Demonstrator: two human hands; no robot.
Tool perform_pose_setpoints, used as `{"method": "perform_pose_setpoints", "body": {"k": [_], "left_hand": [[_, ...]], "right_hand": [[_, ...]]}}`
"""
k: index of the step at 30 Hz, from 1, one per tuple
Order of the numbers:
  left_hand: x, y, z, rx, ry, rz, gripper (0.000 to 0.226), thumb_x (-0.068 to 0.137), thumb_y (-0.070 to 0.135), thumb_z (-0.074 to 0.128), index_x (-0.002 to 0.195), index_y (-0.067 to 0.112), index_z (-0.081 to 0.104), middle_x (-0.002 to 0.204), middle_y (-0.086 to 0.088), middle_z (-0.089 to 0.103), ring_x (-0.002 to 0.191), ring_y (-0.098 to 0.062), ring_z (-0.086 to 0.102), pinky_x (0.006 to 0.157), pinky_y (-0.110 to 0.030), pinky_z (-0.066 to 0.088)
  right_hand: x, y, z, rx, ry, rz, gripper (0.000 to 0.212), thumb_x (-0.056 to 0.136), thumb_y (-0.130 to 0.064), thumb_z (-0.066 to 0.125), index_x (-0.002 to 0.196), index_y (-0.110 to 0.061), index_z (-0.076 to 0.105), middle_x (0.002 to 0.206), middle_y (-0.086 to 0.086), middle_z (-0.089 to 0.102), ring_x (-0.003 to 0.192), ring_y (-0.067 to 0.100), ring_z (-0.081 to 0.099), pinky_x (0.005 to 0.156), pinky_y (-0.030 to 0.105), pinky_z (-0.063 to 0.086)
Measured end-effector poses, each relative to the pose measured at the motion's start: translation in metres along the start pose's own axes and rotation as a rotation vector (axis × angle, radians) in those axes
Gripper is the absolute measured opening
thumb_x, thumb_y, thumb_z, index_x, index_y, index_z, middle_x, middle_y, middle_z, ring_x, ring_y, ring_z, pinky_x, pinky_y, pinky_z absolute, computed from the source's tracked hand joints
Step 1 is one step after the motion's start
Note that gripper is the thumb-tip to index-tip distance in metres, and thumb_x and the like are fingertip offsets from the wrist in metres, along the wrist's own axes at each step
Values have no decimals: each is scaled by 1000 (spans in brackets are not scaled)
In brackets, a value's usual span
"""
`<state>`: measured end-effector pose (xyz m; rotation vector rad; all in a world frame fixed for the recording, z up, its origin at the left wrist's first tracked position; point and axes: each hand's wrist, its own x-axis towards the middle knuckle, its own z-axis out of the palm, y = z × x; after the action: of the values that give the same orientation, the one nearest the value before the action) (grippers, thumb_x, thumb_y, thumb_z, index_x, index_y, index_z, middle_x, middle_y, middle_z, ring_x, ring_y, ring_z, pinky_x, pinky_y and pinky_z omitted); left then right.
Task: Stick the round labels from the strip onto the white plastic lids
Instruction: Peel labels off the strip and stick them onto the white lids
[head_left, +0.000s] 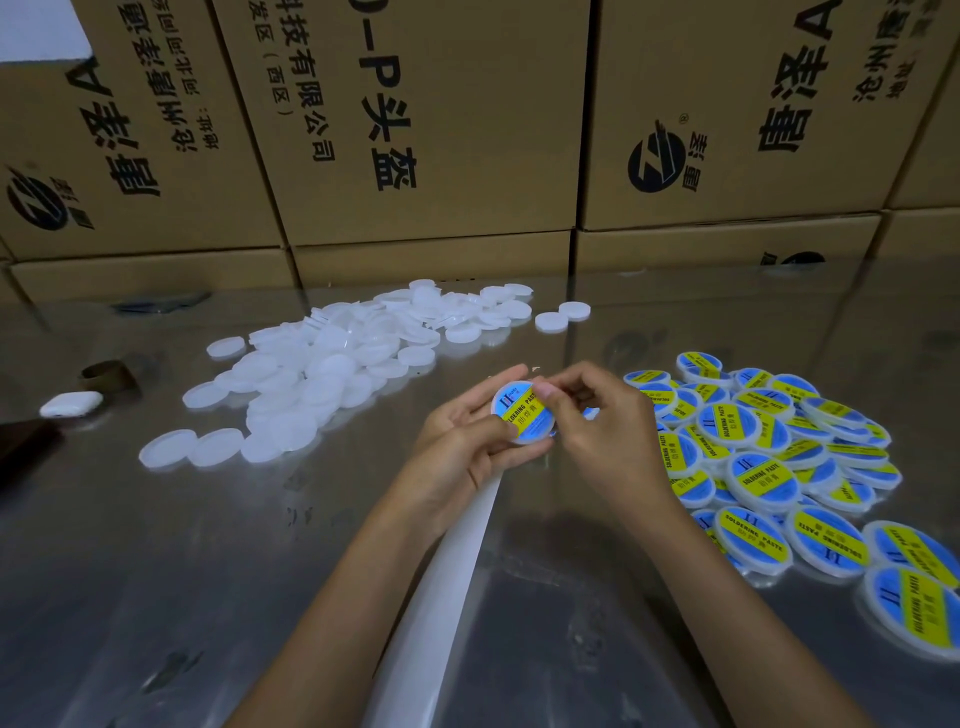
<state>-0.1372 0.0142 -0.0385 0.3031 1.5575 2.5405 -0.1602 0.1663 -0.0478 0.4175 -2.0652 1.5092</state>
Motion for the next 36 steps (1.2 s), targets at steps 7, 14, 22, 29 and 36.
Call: {"method": "perform_pose_setpoints", "body": {"k": [7,14,22,29,36], "left_hand": [[4,2,-4,33,191,47,31,97,0,57,126,6,64,116,-17,72,93,-31,74,71,-31,62],[7,1,-6,62,220,49,28,103,16,51,127,13,65,114,-15,74,95,-35,74,74,-35,63],[10,4,-20,15,278,50,30,100,3,48,126,10,60,117,-14,73,102,-28,73,89,-34,58],[14,3,-40,108,422,28,27,102,13,42,119,14,62,110,-4,76,91,-15,73,80,-27,48],[16,-1,-53,233,608,33,24,101,10,43,104,16,66,99,-4,76,83,-16,69,72,-25,49]], "right_hand": [[-8,-3,2,-75,-187,-82,35,74,-35,82,104,-28,65,102,-13,61,94,8,60,79,21,48],[-9,-2,8,-174,-76,-122,42,70,-39,85,104,-25,67,106,-12,56,93,6,58,77,30,51],[14,28,-38,-543,148,235,48,75,-57,76,100,-15,75,113,4,63,113,23,54,94,39,45],[12,40,-63,-967,151,379,52,84,-40,69,120,-4,64,131,16,54,128,35,35,99,46,29],[-3,17,-15,-842,31,14,41,80,-25,68,119,-11,65,125,7,60,119,32,46,95,43,33]]}}
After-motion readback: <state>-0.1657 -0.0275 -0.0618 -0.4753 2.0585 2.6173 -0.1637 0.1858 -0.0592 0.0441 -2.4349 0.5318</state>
